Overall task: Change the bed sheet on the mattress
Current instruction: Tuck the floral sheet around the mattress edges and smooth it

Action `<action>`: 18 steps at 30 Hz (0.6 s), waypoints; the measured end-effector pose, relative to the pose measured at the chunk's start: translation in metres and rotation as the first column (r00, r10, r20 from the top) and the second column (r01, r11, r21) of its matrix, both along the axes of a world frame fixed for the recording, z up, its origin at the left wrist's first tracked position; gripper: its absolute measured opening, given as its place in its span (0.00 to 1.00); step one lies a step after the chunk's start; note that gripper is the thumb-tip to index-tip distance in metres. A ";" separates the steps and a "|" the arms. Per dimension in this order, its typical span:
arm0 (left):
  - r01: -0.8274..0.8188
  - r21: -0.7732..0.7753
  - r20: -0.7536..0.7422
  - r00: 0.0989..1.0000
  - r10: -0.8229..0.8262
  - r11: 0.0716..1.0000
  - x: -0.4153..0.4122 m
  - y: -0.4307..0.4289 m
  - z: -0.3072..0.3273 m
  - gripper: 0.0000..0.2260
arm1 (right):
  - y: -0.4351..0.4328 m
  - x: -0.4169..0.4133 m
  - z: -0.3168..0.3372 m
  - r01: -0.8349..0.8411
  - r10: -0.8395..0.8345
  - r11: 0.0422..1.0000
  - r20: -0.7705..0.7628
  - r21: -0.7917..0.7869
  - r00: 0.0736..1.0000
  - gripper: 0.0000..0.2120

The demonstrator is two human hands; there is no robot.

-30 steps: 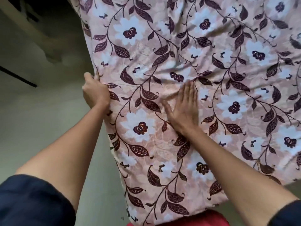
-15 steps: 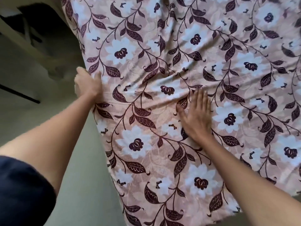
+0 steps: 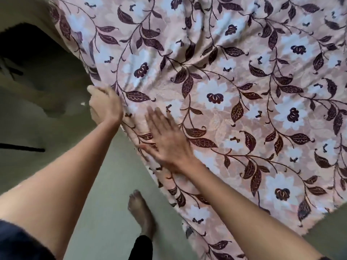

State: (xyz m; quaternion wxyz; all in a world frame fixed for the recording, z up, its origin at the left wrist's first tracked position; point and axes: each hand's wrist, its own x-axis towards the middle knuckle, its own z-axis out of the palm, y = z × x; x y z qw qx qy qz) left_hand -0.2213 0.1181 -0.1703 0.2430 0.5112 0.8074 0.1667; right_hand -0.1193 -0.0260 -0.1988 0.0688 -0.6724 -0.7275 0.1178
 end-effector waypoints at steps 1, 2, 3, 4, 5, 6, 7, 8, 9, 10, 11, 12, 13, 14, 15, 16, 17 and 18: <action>0.035 -0.006 0.031 0.999 -0.034 0.999 -0.006 0.016 0.003 0.20 | 0.007 0.010 -0.001 0.128 -0.128 0.992 -0.007 0.015 0.992 0.39; 0.073 -0.022 0.061 0.996 -0.071 0.997 -0.007 0.029 0.004 0.24 | 0.011 0.029 -0.004 0.273 -0.273 0.962 -0.004 -0.006 0.962 0.40; 0.119 -0.047 0.088 0.990 -0.115 0.992 -0.007 0.045 0.006 0.27 | 0.019 0.046 -0.003 0.408 -0.408 0.910 0.027 -0.067 0.913 0.42; 0.164 -0.076 0.090 0.984 -0.157 0.984 -0.006 0.056 0.007 0.27 | 0.023 0.064 -0.003 0.504 -0.498 0.851 0.076 -0.147 0.864 0.44; 0.199 -0.100 0.077 0.978 -0.192 0.975 -0.007 0.063 0.007 0.24 | 0.029 0.075 -0.002 0.568 -0.554 0.798 0.124 -0.202 0.823 0.45; 0.229 -0.108 0.061 0.973 -0.224 0.967 -0.008 0.070 0.009 0.20 | 0.036 0.076 0.000 0.605 -0.584 0.764 0.159 -0.223 0.796 0.44; 0.233 -0.111 0.051 0.972 -0.229 0.966 -0.010 0.074 0.008 0.17 | 0.044 0.070 -0.001 0.612 -0.587 0.758 0.171 -0.227 0.791 0.43; 0.224 -0.114 0.048 0.974 -0.220 0.968 -0.015 0.078 0.008 0.14 | 0.056 0.055 0.000 0.600 -0.580 0.769 0.157 -0.219 0.800 0.42; 0.201 -0.121 0.053 0.979 -0.196 0.972 -0.019 0.079 0.008 0.13 | 0.067 0.036 0.001 0.572 -0.556 0.793 0.134 -0.209 0.820 0.41; 0.173 -0.131 0.061 0.984 -0.167 0.976 -0.024 0.079 0.008 0.13 | 0.076 0.015 0.001 0.532 -0.520 0.825 0.110 -0.191 0.847 0.40; 0.154 -0.144 0.071 0.987 -0.145 0.978 -0.029 0.083 0.006 0.12 | 0.087 -0.008 0.001 0.484 -0.476 0.858 0.088 -0.173 0.875 0.38; 0.151 -0.160 0.082 0.987 -0.139 0.975 -0.033 0.083 0.005 0.10 | 0.093 -0.028 0.002 0.434 -0.427 0.883 0.078 -0.179 0.901 0.38; 0.159 -0.175 0.087 0.986 -0.145 0.972 -0.035 0.086 0.005 0.08 | 0.098 -0.044 0.004 0.379 -0.373 0.908 0.067 -0.177 0.925 0.38; 0.159 -0.183 0.101 0.985 -0.142 0.970 -0.037 0.089 0.005 0.09 | 0.101 -0.056 0.006 0.306 -0.301 0.936 0.051 -0.173 0.952 0.37; 0.144 -0.199 0.102 0.987 -0.125 0.969 -0.039 0.091 0.005 0.11 | 0.101 -0.061 0.007 0.226 -0.222 0.960 0.045 -0.164 0.974 0.37; 0.134 -0.205 0.114 0.987 -0.112 0.970 -0.037 0.093 0.005 0.14 | 0.101 -0.058 0.009 0.145 -0.141 0.979 0.037 -0.146 0.989 0.36; 0.118 -0.195 0.130 0.987 -0.094 0.974 -0.036 0.093 0.008 0.16 | 0.099 -0.049 0.010 0.104 -0.102 0.986 0.018 -0.131 0.995 0.36; 0.105 -0.186 0.150 0.986 -0.078 0.977 -0.037 0.092 0.009 0.19 | 0.092 -0.037 0.010 0.135 -0.136 0.985 0.006 -0.112 0.991 0.35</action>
